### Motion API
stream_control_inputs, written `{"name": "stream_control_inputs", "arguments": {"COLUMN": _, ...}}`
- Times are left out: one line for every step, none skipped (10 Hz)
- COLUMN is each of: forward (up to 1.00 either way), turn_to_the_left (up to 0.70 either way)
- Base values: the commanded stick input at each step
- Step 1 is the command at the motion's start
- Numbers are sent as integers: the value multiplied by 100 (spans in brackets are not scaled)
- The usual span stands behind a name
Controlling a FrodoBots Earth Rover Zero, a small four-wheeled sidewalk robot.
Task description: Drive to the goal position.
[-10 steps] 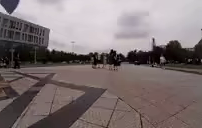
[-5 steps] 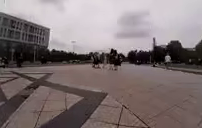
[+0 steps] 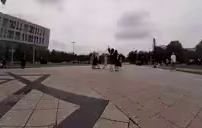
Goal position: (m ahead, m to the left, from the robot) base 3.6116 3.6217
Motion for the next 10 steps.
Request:
{"name": "stream_control_inputs", "arguments": {"forward": 70, "turn_to_the_left": 1}}
{"name": "stream_control_inputs", "arguments": {"forward": 70, "turn_to_the_left": 1}}
{"name": "stream_control_inputs", "arguments": {"forward": 70, "turn_to_the_left": 1}}
{"name": "stream_control_inputs", "arguments": {"forward": 70, "turn_to_the_left": 1}}
{"name": "stream_control_inputs", "arguments": {"forward": 70, "turn_to_the_left": 1}}
{"name": "stream_control_inputs", "arguments": {"forward": 70, "turn_to_the_left": 1}}
{"name": "stream_control_inputs", "arguments": {"forward": 70, "turn_to_the_left": 1}}
{"name": "stream_control_inputs", "arguments": {"forward": 70, "turn_to_the_left": 1}}
{"name": "stream_control_inputs", "arguments": {"forward": 70, "turn_to_the_left": 1}}
{"name": "stream_control_inputs", "arguments": {"forward": 70, "turn_to_the_left": 1}}
